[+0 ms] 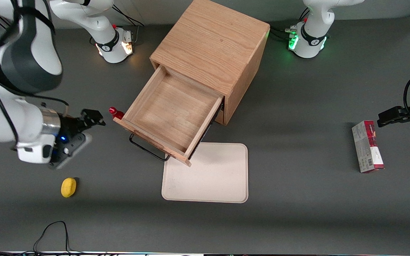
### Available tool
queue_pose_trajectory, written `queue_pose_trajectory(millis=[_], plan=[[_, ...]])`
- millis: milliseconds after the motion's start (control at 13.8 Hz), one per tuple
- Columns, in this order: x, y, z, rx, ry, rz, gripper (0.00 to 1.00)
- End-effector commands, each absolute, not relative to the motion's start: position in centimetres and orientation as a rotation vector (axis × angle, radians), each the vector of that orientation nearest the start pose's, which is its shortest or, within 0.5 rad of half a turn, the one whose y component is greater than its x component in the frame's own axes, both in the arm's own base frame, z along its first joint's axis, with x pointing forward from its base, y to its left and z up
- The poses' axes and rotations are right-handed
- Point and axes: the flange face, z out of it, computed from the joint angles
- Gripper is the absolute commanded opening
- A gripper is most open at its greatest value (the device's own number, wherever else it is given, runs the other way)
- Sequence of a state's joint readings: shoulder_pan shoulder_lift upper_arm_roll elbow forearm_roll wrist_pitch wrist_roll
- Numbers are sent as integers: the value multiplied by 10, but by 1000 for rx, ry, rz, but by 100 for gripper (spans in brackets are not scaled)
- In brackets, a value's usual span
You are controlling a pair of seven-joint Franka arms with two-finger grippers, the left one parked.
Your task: Open upper drawer
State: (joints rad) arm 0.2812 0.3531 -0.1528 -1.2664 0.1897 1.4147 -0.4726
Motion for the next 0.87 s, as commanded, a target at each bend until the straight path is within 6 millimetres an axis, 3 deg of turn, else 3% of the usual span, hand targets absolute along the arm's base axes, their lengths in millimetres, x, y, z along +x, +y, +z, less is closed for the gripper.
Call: queue_pose_trajectory(millis=[0, 73, 218, 436, 582, 800], plan=[[561, 91, 538, -2915, -689, 214, 100], [556, 83, 537, -2981, -523, 206, 100], [558, 81, 537, -3023, -375, 218, 100], [559, 57, 548, -3040, -318, 176, 100], [556, 41, 566, -3041, -278, 121, 100], [551, 43, 572, -3042, -291, 106, 100]])
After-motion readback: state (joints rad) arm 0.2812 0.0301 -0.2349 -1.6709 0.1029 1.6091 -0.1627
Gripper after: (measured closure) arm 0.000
